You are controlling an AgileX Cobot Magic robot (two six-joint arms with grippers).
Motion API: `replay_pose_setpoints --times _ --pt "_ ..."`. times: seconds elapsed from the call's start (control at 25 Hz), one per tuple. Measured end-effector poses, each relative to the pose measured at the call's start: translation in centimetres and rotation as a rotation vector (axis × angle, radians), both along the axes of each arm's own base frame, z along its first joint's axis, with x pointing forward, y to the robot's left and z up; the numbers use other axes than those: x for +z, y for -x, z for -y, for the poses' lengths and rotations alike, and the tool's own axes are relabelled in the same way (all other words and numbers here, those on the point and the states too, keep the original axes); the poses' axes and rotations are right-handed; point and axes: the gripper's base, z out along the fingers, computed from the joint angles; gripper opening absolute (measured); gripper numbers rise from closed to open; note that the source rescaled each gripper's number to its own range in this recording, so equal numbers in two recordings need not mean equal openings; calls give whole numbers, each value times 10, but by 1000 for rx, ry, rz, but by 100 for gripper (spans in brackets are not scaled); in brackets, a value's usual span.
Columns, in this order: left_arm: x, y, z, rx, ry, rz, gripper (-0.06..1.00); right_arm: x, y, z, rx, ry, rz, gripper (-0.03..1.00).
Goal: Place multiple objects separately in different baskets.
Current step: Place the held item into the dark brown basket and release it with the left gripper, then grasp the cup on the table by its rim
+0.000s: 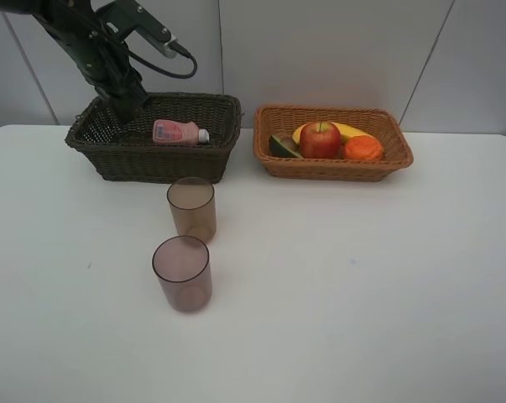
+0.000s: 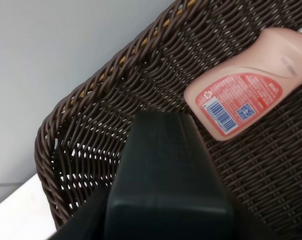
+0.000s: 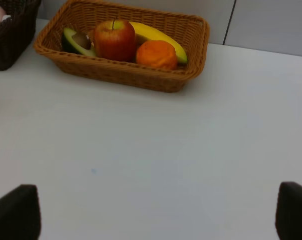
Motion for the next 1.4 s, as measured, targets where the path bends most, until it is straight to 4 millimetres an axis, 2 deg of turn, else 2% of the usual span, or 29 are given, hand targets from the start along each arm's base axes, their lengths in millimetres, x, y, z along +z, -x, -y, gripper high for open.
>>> replay_pose_setpoints --times 0.12,0.16,0.24,1.12,1.4 --pt "1 -1 0 -2 -1 6 87 0 0 0 0 0 0 98" --pt "1 -1 0 -3 -1 8 93 0 0 0 0 0 0 98" --pt "1 -1 0 -3 0 8 98 0 0 0 0 0 0 98" --pt "1 -1 0 -2 -1 8 100 0 0 0 0 0 0 98" --pt "20 5 -1 3 11 37 100 0 0 0 0 0 0 98"
